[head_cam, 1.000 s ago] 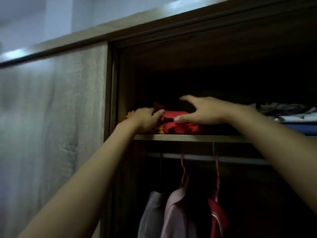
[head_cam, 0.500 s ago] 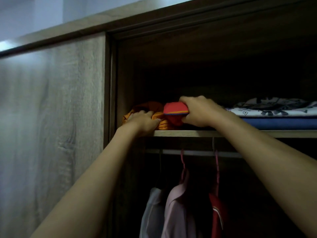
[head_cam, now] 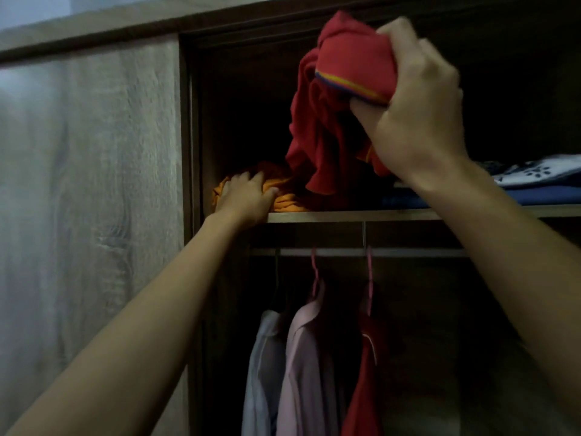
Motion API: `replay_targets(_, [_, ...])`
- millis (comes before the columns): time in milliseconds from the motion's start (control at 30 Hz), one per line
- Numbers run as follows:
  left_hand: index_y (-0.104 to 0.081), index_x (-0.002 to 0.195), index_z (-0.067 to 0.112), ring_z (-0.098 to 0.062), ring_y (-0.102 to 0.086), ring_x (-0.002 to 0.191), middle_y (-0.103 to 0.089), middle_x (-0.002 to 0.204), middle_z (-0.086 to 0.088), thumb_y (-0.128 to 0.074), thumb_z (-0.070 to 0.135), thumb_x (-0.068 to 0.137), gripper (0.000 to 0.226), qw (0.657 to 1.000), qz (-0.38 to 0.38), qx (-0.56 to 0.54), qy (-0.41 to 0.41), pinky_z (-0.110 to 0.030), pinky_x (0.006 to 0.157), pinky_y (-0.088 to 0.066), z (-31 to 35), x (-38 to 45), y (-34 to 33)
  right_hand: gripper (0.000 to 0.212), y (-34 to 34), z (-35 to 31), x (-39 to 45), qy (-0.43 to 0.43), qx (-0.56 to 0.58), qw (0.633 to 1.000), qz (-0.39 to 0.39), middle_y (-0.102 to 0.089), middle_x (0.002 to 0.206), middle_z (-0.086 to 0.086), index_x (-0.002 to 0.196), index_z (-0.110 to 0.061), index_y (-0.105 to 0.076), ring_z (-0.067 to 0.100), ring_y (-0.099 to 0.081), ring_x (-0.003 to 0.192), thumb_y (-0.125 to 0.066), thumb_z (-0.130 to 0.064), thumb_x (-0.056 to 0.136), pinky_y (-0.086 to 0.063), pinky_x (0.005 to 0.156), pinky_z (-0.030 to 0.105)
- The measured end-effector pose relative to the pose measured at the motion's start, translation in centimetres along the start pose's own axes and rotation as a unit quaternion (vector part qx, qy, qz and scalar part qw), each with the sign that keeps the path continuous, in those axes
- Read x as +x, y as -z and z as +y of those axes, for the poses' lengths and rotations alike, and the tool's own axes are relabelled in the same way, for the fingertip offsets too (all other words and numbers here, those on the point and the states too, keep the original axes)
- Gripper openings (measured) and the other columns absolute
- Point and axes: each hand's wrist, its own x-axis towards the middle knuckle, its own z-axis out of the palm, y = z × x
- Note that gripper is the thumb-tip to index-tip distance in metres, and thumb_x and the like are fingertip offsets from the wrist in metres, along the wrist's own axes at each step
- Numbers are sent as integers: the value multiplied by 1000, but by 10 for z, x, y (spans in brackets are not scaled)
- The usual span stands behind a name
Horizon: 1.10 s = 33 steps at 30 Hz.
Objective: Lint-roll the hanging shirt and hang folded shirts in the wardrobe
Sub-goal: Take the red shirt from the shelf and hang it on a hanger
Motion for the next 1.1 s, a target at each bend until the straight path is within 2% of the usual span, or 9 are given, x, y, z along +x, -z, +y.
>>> replay_targets(133, [-22, 150, 16, -25, -11, 147, -18, 158, -12, -45, 34, 98, 59, 987, 134, -80, -40, -44, 121, -9, -9, -8, 16, 41, 15, -7, -8, -30, 39, 998, -47, -61, 107, -3, 120, -25, -51, 9, -60, 89, -65, -38, 83, -40, 68, 12])
replay_targets(233, [-37, 144, 16, -16, -37, 136, -40, 147, -7, -45, 34, 99, 50, 936, 241, -235, -100, -34, 113, -31, 10, -50, 27, 29, 15, -7, -33, -102, 88, 981, -143, -63, 82, -6, 101, -27, -55, 15, -61, 76, -65, -36, 76, -44, 64, 25])
replay_targets(333, [-46, 137, 24, -3, -49, 120, -51, 131, 4, -41, 48, 94, 50, 916, 155, -351, -119, -23, 101, -40, 34, -100, 29, 26, 14, -2, -74, -163, 129, 956, -208, -64, 78, -5, 95, -23, -57, 17, -63, 78, -65, -33, 73, -48, 70, 33])
replay_targets(500, [-41, 141, 26, 5, -40, 126, -44, 139, 9, -49, 58, 86, 65, 923, 35, -368, -107, -7, 103, -31, 54, -156, 11, 32, 29, 12, -127, -285, 209, 909, -219, -71, 83, -10, 99, -31, -63, 8, -67, 82, -62, -38, 68, -53, 80, 35])
replay_targets(667, [-22, 150, 34, 3, -14, 143, -19, 158, 10, -48, 71, 78, 85, 933, -15, -339, -121, -22, 117, -19, 88, -195, -7, 21, 47, 21, -152, -389, 266, 856, -212, -72, 85, -8, 93, -30, -64, 10, -68, 83, -62, -36, 73, -55, 86, 41])
replay_targets(800, [-12, 150, 43, 12, -1, 139, 4, 159, 19, -52, 67, 78, 86, 933, -14, -346, -95, -3, 102, -10, 115, -221, -7, 23, 63, 25, -168, -494, 362, 765, -197, -74, 100, 1, 108, -21, -66, 17, -70, 92, -60, -23, 85, -56, 87, 37])
replay_targets(900, [-7, 148, 49, 10, -1, 142, 10, 158, 23, -58, 71, 74, 92, 932, 9, -343, -120, -13, 111, -15, 130, -247, -10, 26, 75, 18, -176, -567, 472, 656, -158, -75, 99, 14, 108, -8, -69, 25, -73, 84, -53, -20, 91, -61, 77, 38])
replay_targets(1033, [-11, 148, 45, 19, 10, 137, 18, 156, 22, -68, 68, 66, 102, 946, -46, -294, -132, 0, 106, -5, 134, -274, -18, 39, 90, 5, -189, -603, 566, 524, -205, -74, 105, 12, 111, -10, -69, 23, -73, 92, -46, -39, 97, -59, 78, 41])
replay_targets(1100, [-17, 148, 42, 9, -1, 143, 0, 160, 14, -64, 60, 72, 91, 949, -54, -280, -137, -4, 111, -8, 130, -278, -19, 48, 97, 5, -193, -608, 574, 486, -255, -72, 109, 14, 116, -14, -65, 26, -73, 92, -43, -50, 95, -61, 71, 46])
